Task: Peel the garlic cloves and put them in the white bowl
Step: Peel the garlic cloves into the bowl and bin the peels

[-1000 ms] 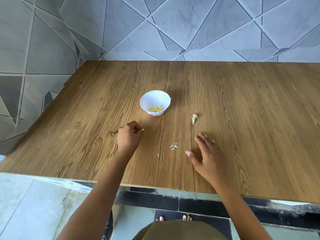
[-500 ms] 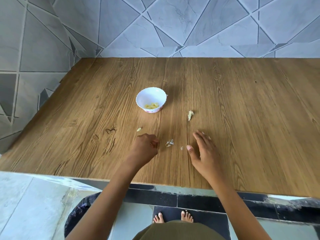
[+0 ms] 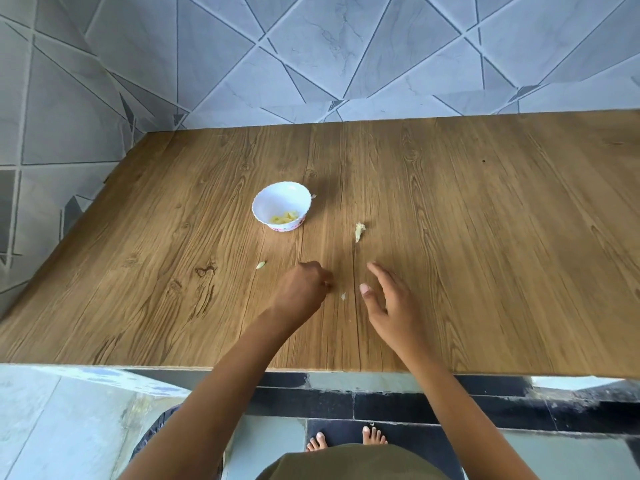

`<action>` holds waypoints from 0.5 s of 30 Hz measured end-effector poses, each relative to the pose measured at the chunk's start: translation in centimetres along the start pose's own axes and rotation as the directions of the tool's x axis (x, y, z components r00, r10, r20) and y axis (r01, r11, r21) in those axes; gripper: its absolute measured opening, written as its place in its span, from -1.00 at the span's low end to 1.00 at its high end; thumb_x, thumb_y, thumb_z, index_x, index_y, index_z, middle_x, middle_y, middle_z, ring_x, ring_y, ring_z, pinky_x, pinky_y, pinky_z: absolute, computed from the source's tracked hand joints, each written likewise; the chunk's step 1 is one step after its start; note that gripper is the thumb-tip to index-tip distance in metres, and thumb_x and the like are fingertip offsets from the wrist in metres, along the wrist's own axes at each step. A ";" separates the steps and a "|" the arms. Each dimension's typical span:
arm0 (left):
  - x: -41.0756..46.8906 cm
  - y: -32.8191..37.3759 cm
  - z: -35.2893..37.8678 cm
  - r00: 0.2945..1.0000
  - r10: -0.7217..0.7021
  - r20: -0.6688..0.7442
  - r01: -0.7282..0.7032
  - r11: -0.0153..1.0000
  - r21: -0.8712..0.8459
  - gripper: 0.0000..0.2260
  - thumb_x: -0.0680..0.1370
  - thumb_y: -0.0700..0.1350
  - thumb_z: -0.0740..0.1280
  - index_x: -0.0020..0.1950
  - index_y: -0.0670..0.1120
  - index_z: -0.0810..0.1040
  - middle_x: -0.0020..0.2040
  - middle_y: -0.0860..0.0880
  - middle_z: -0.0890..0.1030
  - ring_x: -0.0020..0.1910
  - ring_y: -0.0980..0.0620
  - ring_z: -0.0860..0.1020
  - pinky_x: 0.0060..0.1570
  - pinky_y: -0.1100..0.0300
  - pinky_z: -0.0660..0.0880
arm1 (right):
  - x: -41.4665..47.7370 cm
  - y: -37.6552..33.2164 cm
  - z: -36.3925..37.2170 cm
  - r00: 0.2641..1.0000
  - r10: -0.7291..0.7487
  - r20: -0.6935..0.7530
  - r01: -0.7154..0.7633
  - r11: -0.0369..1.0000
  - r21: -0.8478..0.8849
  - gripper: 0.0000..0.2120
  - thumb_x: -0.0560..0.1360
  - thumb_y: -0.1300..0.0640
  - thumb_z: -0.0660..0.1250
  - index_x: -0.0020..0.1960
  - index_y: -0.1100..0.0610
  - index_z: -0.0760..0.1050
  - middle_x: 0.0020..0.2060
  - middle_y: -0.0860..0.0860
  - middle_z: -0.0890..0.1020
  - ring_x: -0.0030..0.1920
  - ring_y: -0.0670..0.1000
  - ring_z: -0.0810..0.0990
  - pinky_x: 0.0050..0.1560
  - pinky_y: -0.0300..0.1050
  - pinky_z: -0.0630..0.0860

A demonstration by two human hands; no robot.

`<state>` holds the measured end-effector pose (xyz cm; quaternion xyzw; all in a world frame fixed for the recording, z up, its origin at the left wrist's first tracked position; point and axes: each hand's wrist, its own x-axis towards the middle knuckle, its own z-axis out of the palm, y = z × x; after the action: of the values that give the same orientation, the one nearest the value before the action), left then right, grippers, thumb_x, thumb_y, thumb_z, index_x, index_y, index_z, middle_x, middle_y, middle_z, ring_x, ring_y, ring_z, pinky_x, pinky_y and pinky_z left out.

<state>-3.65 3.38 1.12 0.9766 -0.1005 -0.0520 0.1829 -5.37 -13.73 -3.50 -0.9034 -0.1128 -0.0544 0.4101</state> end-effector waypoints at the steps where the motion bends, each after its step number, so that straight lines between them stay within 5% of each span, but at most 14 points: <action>1: 0.1 0.1 0.2 1.000 0.002 0.003 -0.002 0.999 0.047 -0.79 0.54 -0.28 0.23 0.07 -0.16 0.63 0.01 -0.10 0.61 -0.06 -0.06 0.59 -0.06 0.12 0.52 | 0.0 -0.1 -0.1 1.000 0.011 -0.009 -0.010 0.997 0.079 -0.58 0.58 0.08 0.21 0.41 0.18 0.33 0.36 0.01 0.42 0.37 -0.09 0.34 0.38 -0.20 0.26; 5: 0.4 0.3 0.4 1.000 -0.017 0.014 0.015 0.991 0.132 -0.86 0.51 -0.29 0.25 0.01 -0.19 0.57 -0.05 -0.12 0.60 -0.11 -0.08 0.59 -0.09 0.06 0.54 | 0.3 -1.1 -0.5 0.980 0.198 0.020 -0.180 0.843 0.506 -0.67 0.59 0.10 0.20 0.33 0.14 0.42 0.25 -0.07 0.51 0.17 -0.35 0.45 0.15 -0.51 0.33; 8: 0.9 0.1 -0.6 0.995 -0.096 -0.012 0.093 0.985 -0.145 -0.91 0.43 -0.33 0.34 -0.13 -0.21 0.63 -0.18 -0.12 0.65 -0.25 0.05 0.58 -0.18 0.26 0.54 | 1.1 -2.2 -0.5 0.880 0.417 0.225 -0.399 0.395 0.827 -0.71 0.62 0.13 0.14 0.28 0.17 0.45 0.18 0.03 0.57 0.18 -0.12 0.54 0.20 -0.25 0.45; 11: 0.8 0.8 -2.1 0.998 -0.065 -0.020 0.052 0.916 -0.399 -0.89 0.41 -0.33 0.41 -0.13 -0.16 0.66 -0.26 -0.03 0.65 -0.32 0.14 0.55 -0.24 0.36 0.49 | 2.0 -3.1 -0.8 0.751 0.462 0.472 -0.490 -0.090 0.867 -0.71 0.63 0.13 0.09 0.18 0.26 0.49 0.05 0.14 0.62 0.10 0.05 0.58 0.16 -0.08 0.49; 13: 0.7 2.1 -2.4 0.998 0.064 0.001 -0.058 0.914 -0.401 -0.86 0.43 -0.33 0.38 -0.10 -0.16 0.67 -0.25 0.01 0.66 -0.31 0.17 0.56 -0.21 0.34 0.50 | 2.3 -3.7 -1.0 0.693 0.463 0.552 -0.475 -0.283 0.834 -0.71 0.63 0.13 0.09 0.02 0.28 0.53 -0.15 0.15 0.64 -0.08 0.06 0.61 0.04 -0.06 0.53; 15: 0.6 3.3 -1.9 0.984 0.177 -0.029 -0.177 0.934 -0.309 -0.82 0.44 -0.36 0.33 -0.06 -0.20 0.67 -0.18 -0.03 0.68 -0.26 0.13 0.60 -0.18 0.33 0.51 | 2.4 -4.1 -0.9 0.660 0.474 0.583 -0.450 -0.372 0.812 -0.71 0.62 0.15 0.10 -0.08 0.28 0.52 -0.29 0.13 0.62 -0.22 0.04 0.58 -0.07 -0.07 0.53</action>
<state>-3.41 0.88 4.05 0.9227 -0.1785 -0.0501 0.3382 -4.07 -11.44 0.57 -0.2577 0.2734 0.2123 0.9021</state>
